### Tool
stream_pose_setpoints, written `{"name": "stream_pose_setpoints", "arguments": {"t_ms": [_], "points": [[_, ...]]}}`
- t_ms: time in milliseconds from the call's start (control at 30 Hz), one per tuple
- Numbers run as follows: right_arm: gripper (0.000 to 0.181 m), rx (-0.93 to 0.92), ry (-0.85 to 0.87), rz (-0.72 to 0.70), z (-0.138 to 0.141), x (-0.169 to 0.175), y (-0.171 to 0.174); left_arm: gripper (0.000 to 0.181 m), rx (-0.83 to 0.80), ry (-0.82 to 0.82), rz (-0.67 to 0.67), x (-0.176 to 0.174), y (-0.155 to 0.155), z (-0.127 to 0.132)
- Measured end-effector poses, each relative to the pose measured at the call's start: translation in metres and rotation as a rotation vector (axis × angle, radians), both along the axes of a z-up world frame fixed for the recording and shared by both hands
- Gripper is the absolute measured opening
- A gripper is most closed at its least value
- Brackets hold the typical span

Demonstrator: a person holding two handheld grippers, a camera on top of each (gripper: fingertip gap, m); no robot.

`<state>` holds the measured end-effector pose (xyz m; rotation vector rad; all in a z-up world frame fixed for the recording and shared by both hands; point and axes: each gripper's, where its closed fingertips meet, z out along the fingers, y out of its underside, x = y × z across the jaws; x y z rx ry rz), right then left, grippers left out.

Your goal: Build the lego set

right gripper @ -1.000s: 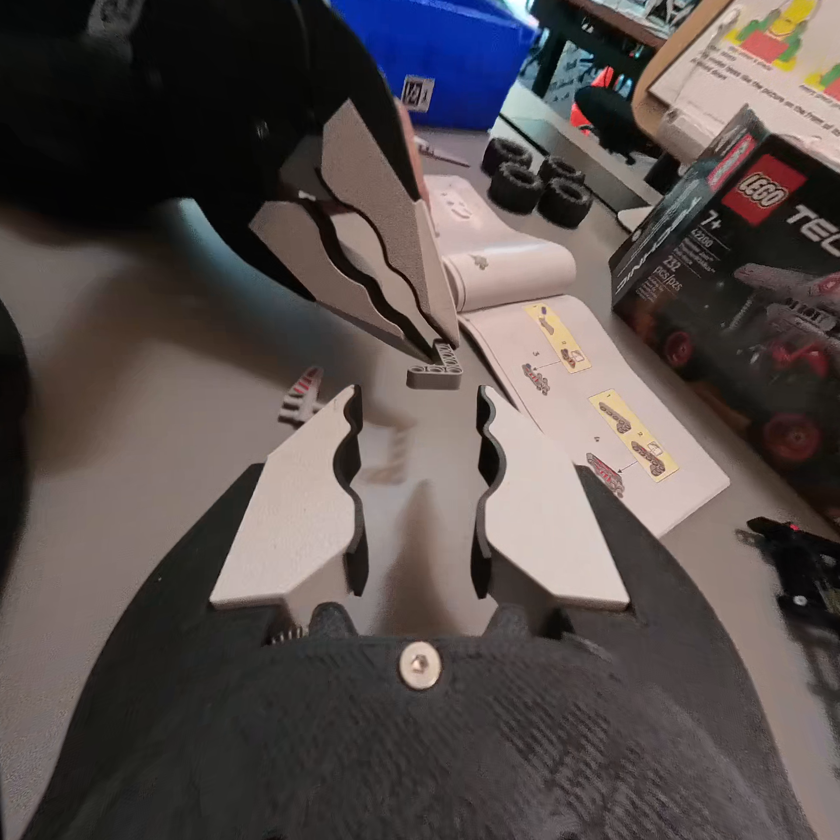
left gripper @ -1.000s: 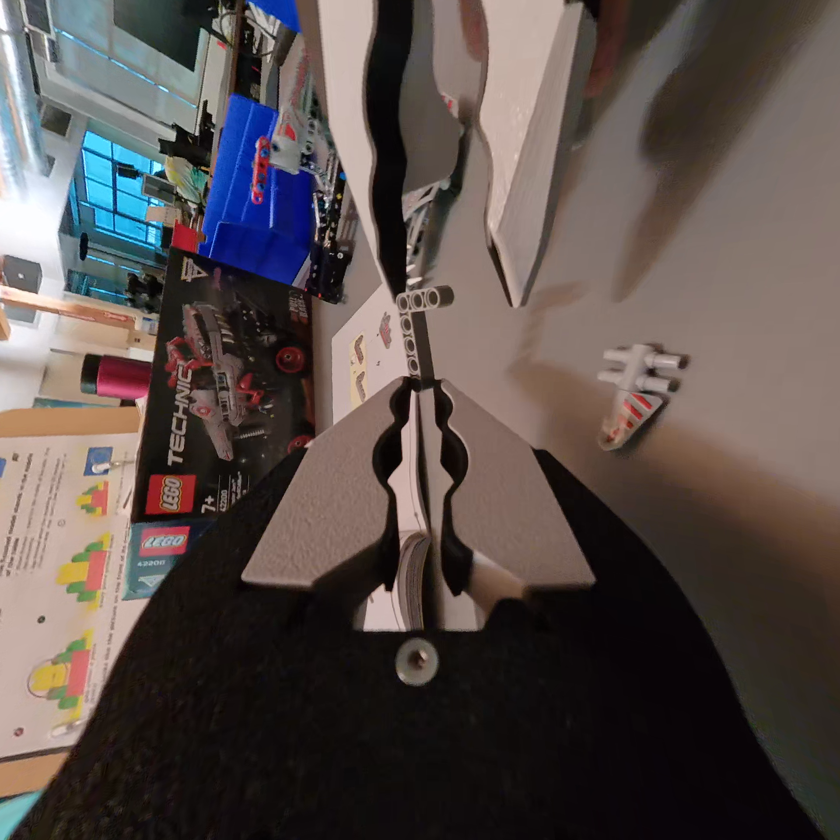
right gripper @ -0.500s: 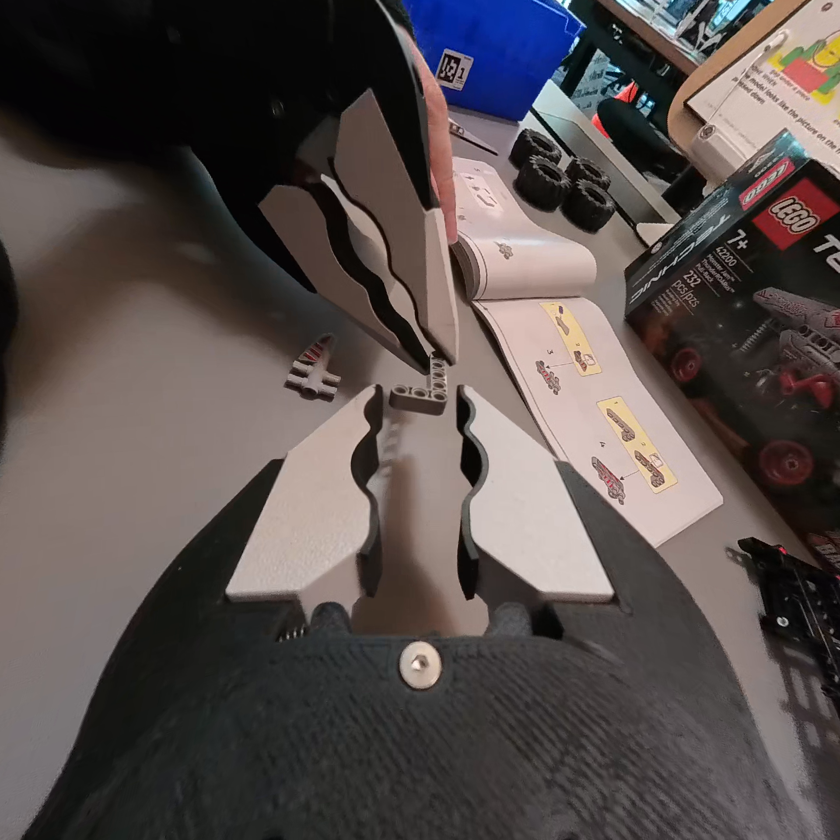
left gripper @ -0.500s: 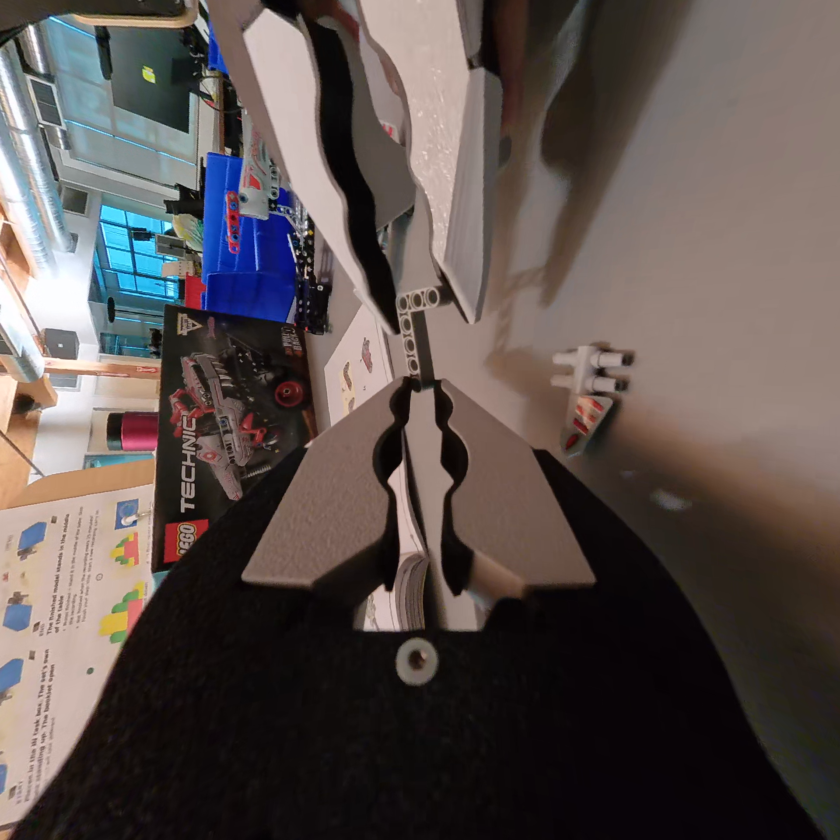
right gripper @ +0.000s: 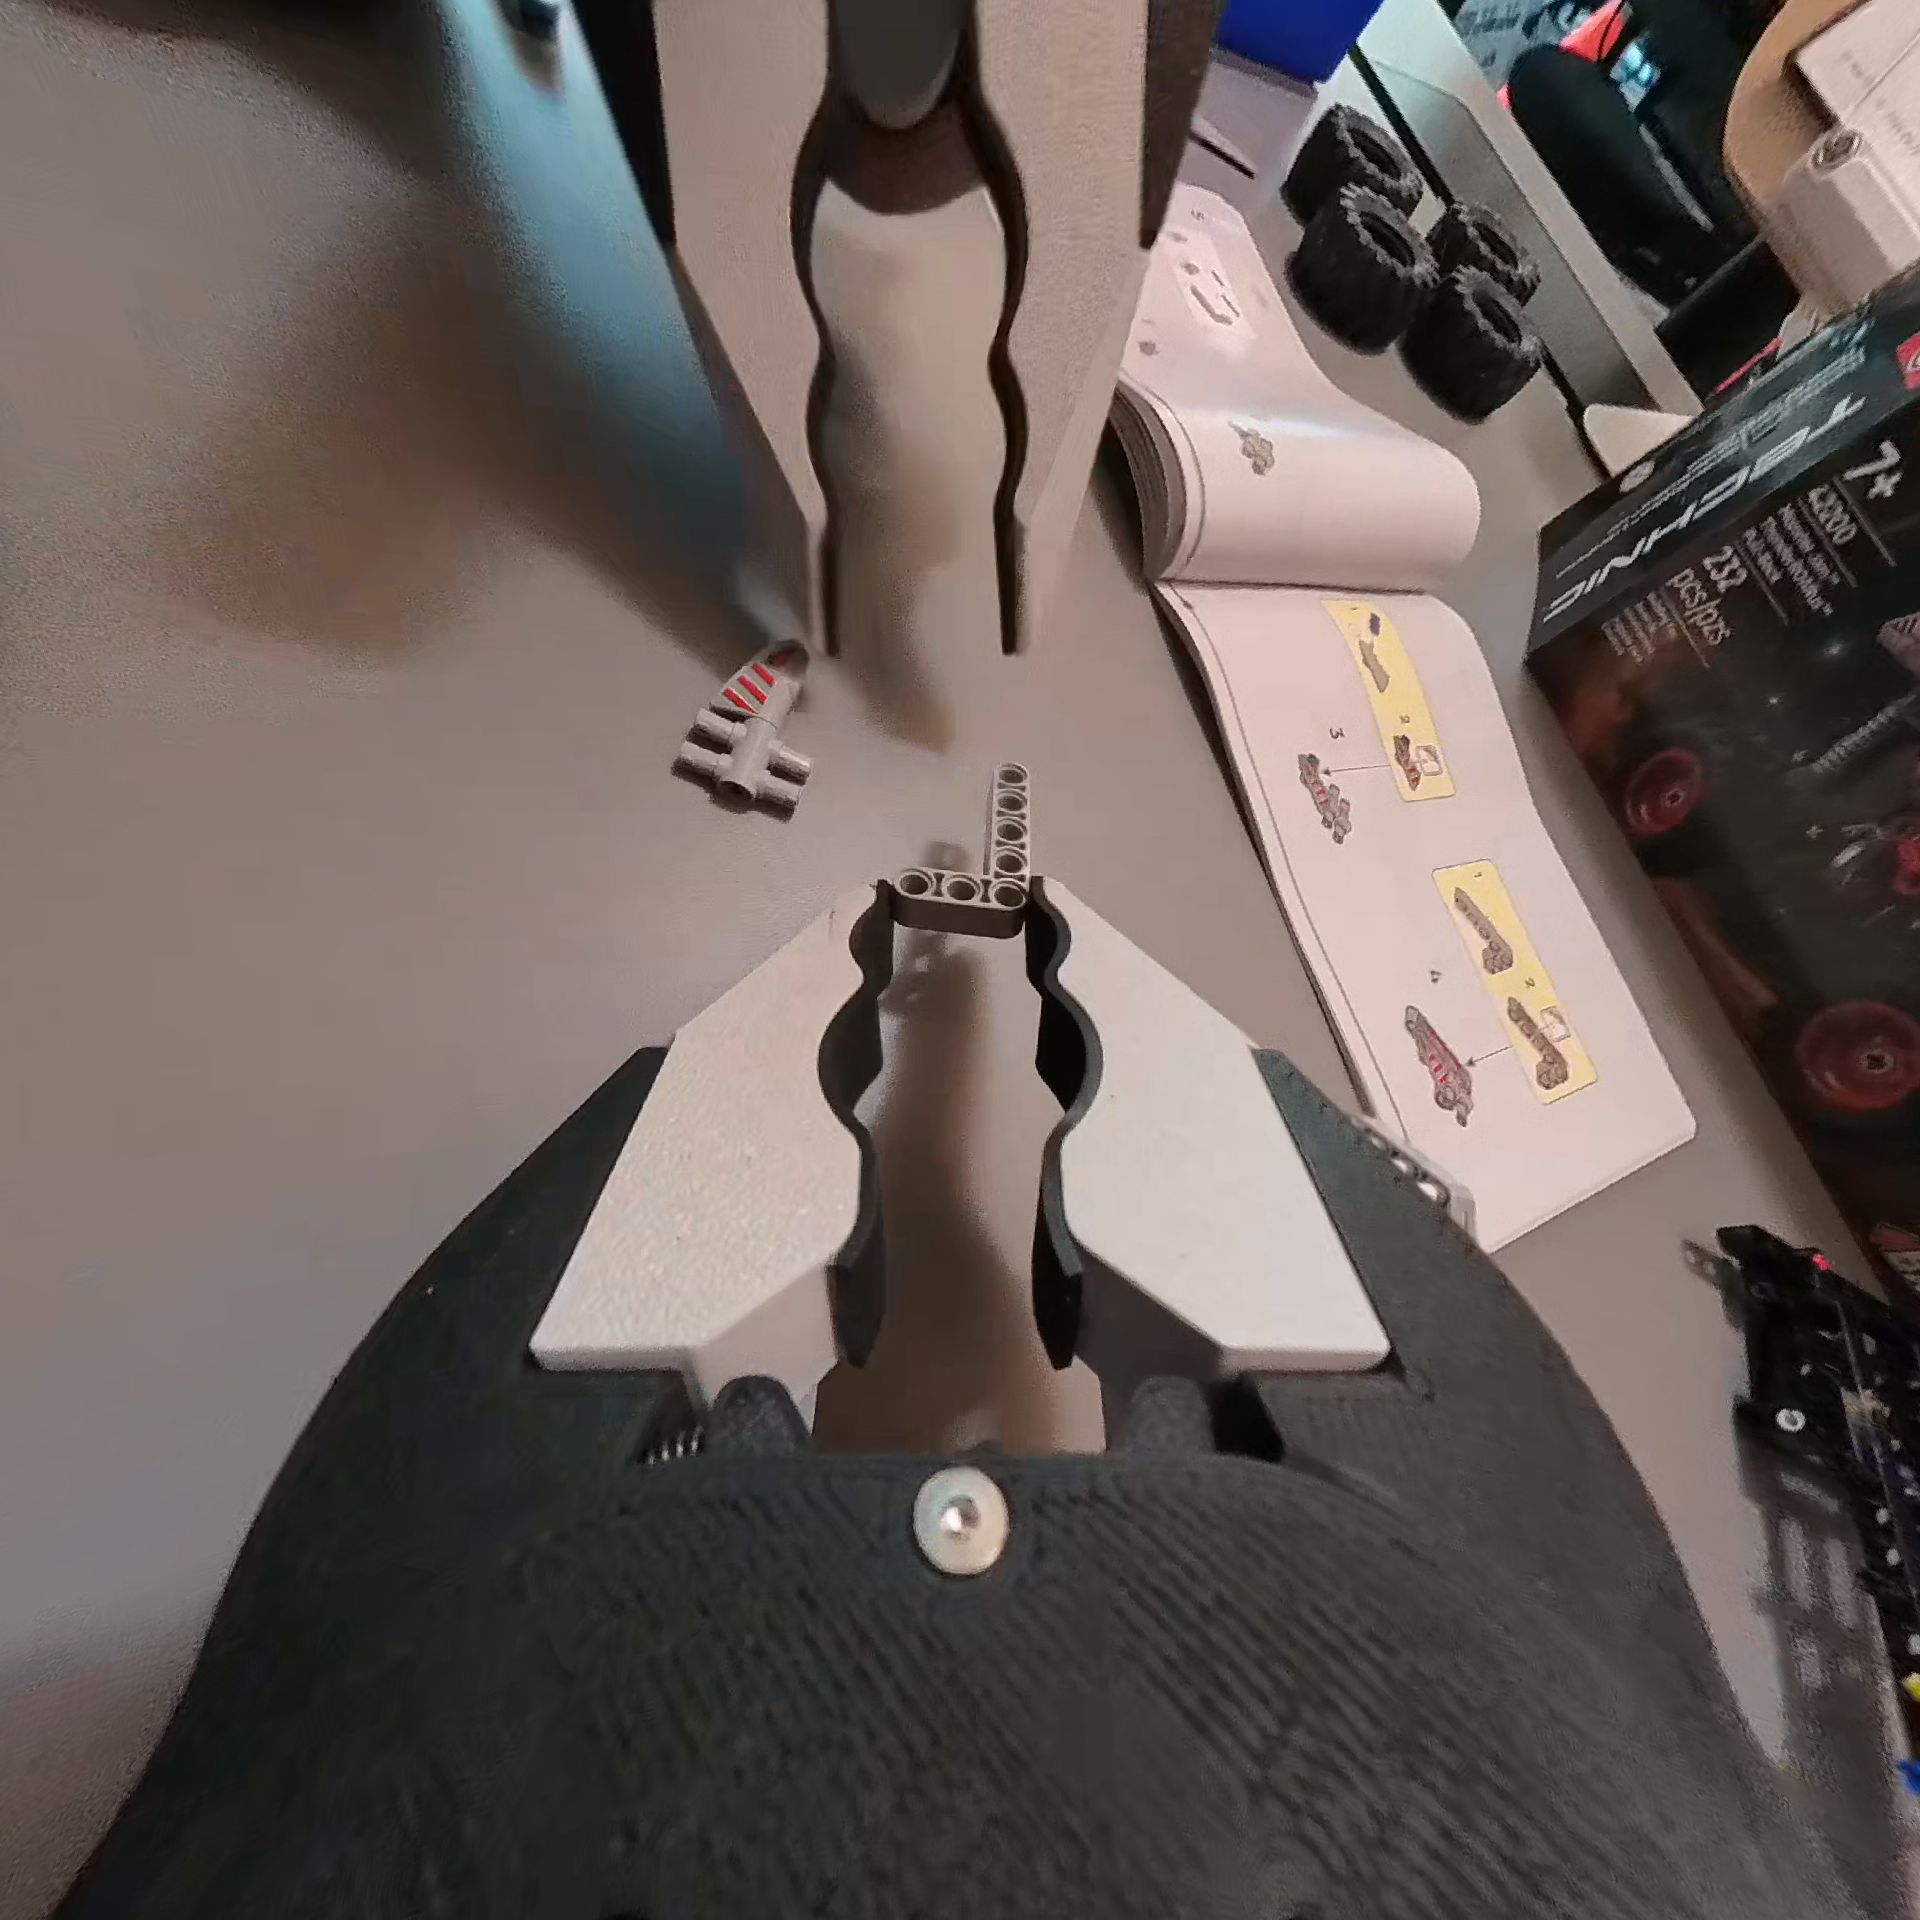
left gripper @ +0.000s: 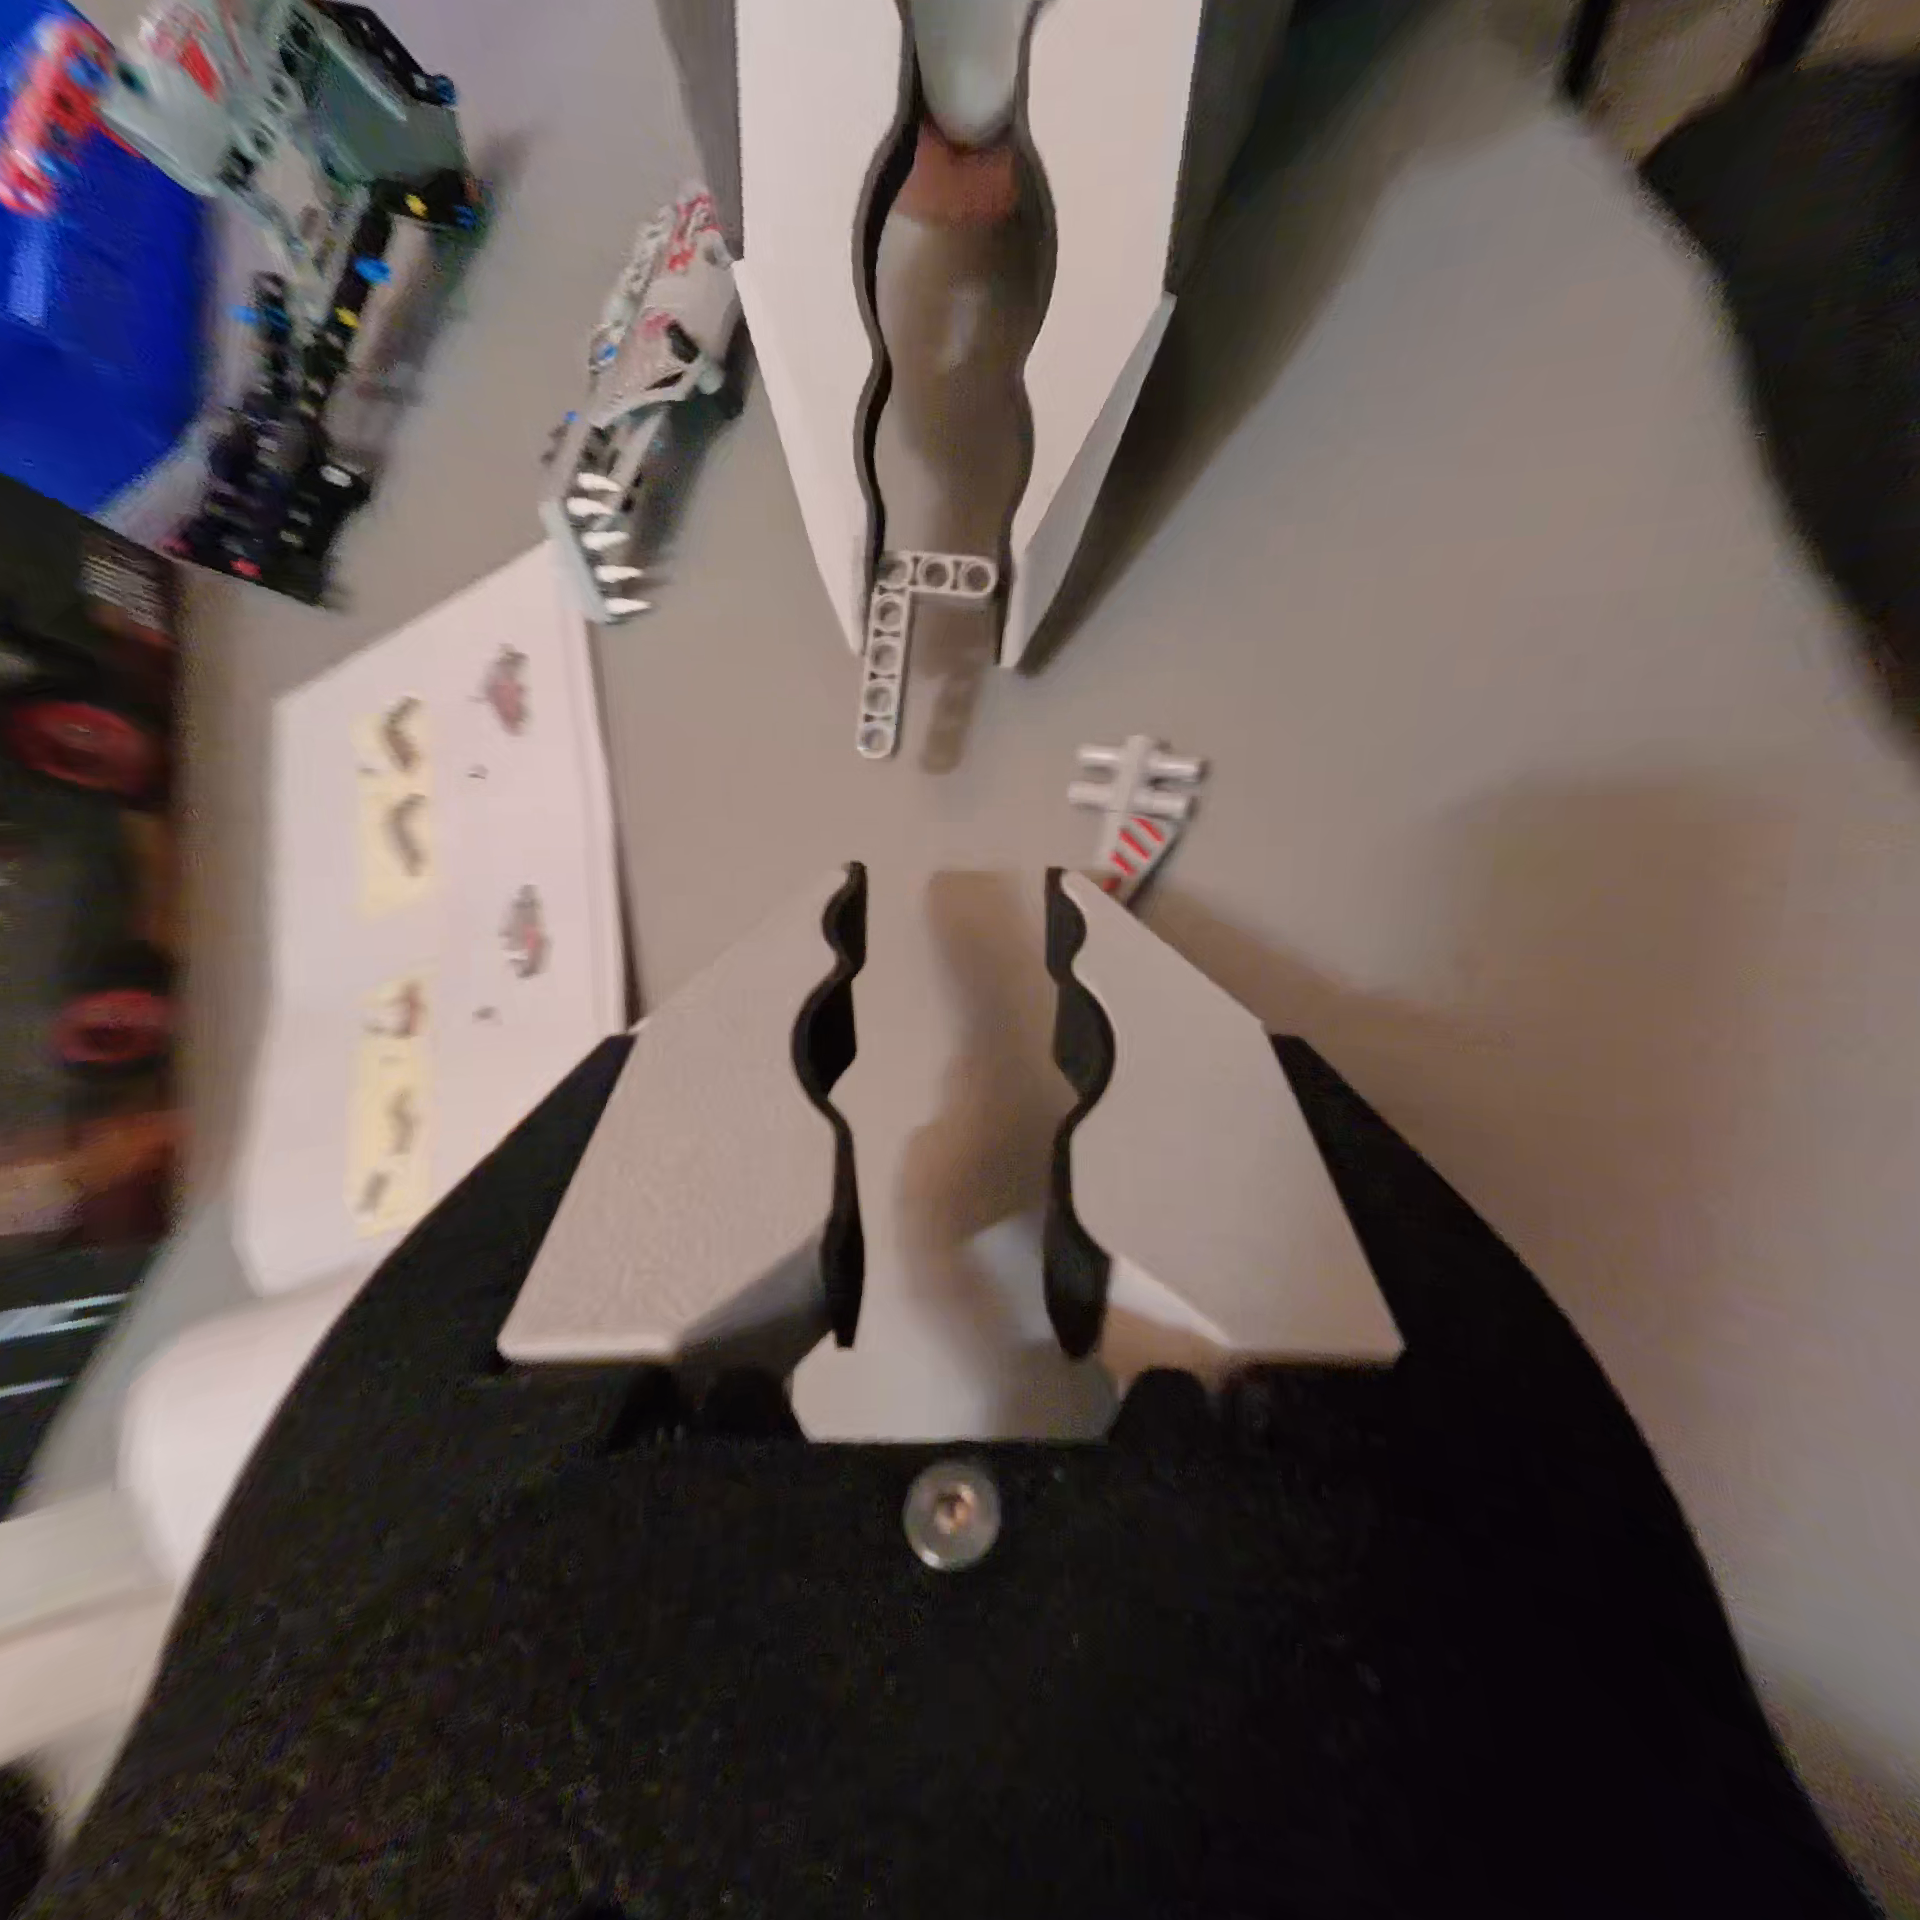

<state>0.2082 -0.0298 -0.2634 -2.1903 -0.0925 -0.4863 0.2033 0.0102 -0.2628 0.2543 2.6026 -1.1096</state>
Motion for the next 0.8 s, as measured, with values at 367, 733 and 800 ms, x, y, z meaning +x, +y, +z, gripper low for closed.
{"name": "stream_pose_setpoints", "arguments": {"t_ms": [367, 733, 800], "points": [[0.024, -0.016, -0.073, 0.054, -0.002, -0.003, 0.003, 0.011, 0.099, 0.287, -0.105, -0.034, -0.008, -0.017], [0.024, -0.013, -0.077, 0.094, -0.002, -0.007, 0.005, 0.011, -0.183, 0.68, -0.102, -0.034, -0.022, 0.022], [0.024, -0.011, -0.085, 0.11, -0.001, -0.009, 0.006, 0.011, -0.21, 0.774, -0.124, -0.034, -0.021, 0.029]]}}
